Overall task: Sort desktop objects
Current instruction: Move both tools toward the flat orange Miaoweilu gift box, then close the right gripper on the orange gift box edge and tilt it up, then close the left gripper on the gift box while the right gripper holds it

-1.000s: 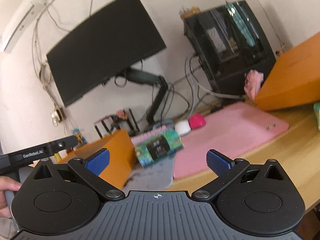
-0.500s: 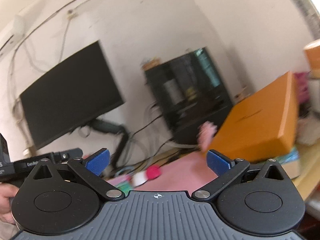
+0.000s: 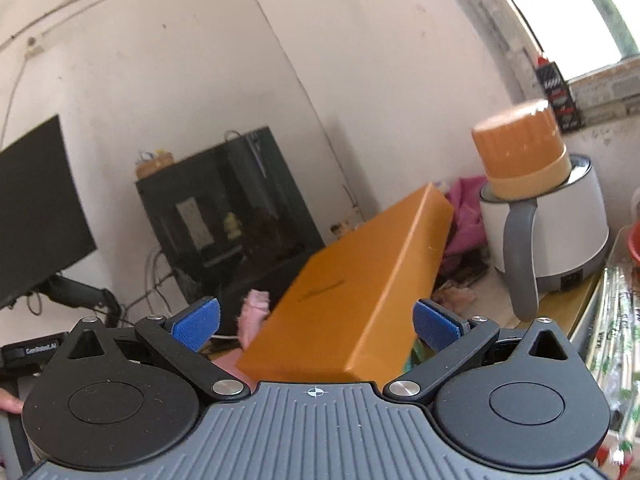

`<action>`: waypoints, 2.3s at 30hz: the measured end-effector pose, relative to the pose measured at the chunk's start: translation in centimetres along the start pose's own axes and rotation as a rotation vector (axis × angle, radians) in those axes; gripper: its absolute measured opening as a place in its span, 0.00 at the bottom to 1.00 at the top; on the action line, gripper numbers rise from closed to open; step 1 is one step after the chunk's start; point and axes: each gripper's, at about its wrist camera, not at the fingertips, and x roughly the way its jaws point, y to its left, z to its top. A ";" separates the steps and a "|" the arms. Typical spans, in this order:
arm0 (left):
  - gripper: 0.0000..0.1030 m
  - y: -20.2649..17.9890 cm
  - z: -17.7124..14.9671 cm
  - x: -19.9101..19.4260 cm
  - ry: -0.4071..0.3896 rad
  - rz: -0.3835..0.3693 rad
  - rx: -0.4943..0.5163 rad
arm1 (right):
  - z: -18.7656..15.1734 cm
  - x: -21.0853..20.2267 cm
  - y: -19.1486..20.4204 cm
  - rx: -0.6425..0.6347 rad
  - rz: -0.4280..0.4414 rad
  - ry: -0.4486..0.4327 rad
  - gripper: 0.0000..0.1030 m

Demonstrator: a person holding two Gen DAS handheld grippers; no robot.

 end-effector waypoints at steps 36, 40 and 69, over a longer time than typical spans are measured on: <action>1.00 3.0 2.6 16.8 0.167 -0.153 -0.077 | -1.5 10.1 -9.3 0.296 0.179 0.231 0.66; 1.00 3.8 2.7 18.8 0.230 -0.204 -0.138 | -1.3 10.0 -10.5 0.315 0.199 0.231 0.66; 0.84 2.3 -1.3 24.8 0.472 -0.602 -0.342 | -1.6 9.9 -12.4 0.364 0.252 0.223 0.65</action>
